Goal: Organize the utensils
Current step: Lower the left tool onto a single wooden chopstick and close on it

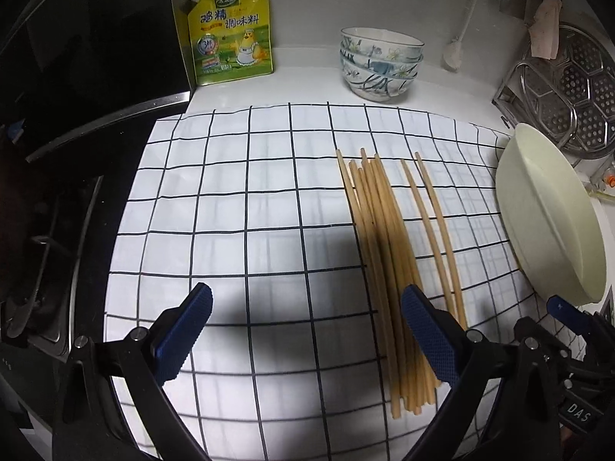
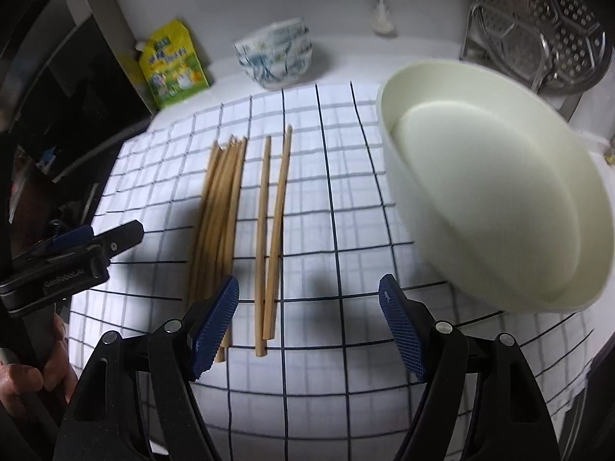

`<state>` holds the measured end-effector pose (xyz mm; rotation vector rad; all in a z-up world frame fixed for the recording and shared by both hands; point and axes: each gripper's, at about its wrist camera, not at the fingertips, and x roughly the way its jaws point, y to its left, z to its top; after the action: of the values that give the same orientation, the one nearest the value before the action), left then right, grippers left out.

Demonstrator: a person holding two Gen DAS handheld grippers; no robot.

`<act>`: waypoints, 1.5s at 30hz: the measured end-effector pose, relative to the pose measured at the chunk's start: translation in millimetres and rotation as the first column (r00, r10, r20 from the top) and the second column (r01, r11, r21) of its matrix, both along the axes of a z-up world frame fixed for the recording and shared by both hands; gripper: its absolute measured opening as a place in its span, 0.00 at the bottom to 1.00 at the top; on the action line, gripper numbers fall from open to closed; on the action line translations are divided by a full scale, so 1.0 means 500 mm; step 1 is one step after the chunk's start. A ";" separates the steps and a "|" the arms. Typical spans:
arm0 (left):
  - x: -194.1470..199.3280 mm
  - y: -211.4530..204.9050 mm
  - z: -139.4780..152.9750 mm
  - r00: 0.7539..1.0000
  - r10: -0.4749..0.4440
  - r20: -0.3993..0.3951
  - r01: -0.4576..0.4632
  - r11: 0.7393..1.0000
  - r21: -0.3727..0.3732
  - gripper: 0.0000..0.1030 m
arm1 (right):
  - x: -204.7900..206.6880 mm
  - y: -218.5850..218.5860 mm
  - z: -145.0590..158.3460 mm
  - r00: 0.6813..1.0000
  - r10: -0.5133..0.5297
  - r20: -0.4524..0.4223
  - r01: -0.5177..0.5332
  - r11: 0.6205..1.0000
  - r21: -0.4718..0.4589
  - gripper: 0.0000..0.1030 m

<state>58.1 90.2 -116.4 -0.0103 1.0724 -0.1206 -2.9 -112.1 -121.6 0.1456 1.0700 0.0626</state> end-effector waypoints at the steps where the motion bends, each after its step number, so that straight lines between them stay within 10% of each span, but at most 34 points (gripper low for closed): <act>1: 0.005 0.001 -0.010 1.000 -0.001 -0.001 0.001 1.000 0.002 0.94 | 0.005 0.003 -0.015 1.000 -0.009 -0.008 0.009 1.000 0.002 0.70; 45: 0.036 -0.044 -0.104 1.000 -0.009 -0.030 0.011 0.998 0.067 0.95 | 0.064 0.026 -0.106 0.999 -0.036 -0.033 0.031 0.991 -0.133 0.70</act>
<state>76.2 68.4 -168.3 0.0536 1.1059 -0.0937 29.3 -99.0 -174.5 0.0449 1.1033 -0.0415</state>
